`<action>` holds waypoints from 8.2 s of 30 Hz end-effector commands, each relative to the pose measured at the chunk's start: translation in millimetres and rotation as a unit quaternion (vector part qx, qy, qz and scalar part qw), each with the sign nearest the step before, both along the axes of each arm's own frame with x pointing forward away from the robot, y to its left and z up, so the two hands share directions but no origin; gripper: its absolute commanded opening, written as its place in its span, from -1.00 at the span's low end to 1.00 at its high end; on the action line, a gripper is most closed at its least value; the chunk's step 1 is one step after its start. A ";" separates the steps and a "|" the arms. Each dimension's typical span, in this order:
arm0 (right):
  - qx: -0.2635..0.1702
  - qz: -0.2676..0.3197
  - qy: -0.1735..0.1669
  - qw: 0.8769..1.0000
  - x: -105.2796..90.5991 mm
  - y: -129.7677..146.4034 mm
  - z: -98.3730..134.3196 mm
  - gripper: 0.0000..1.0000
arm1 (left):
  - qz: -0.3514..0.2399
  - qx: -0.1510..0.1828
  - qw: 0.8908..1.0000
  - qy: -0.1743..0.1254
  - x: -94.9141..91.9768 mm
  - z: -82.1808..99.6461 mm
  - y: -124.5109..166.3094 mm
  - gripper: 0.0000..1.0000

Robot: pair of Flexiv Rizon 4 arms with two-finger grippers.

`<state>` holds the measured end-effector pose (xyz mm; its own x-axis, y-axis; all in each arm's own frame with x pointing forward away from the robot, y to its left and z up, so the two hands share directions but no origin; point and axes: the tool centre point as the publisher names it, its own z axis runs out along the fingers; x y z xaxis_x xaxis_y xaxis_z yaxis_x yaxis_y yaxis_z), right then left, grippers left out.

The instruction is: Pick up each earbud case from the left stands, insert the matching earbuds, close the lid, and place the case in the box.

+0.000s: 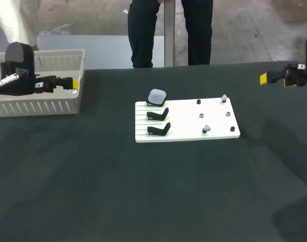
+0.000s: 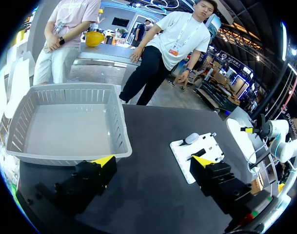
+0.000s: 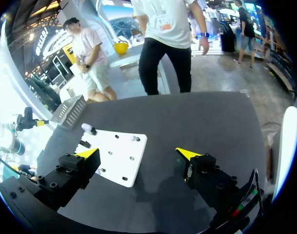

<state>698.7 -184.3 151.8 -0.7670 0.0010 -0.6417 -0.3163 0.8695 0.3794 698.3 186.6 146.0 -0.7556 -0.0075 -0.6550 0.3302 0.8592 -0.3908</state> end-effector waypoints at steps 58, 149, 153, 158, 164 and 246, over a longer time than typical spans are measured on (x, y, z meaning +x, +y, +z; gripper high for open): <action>0.001 0.001 0.000 1.000 0.4 -0.4 -0.7 1.00 | -0.512 0.053 0.791 -0.330 21.5 16.0 -60.7 1.00; 0.001 0.001 0.000 1.000 0.4 -0.4 -0.7 1.00 | -0.500 -0.057 0.832 -0.234 87.0 -124.2 -234.2 0.17; 0.001 0.001 0.000 1.000 0.4 -0.4 -0.7 1.00 | -0.500 -0.066 0.832 -0.233 85.5 -126.7 -235.4 0.01; 0.001 0.001 0.000 1.000 0.4 -0.4 -0.7 1.00 | -0.499 -0.069 0.831 -0.235 83.7 -126.6 -236.2 0.00; 0.001 0.001 0.000 1.000 0.4 -0.4 -0.7 1.00 | -0.501 -0.072 0.829 -0.236 82.2 -126.2 -237.9 -0.02; 0.013 0.142 0.016 0.990 37.1 163.4 -10.3 1.00 | -0.546 -0.066 0.781 -0.296 57.7 -8.3 -332.6 -1.00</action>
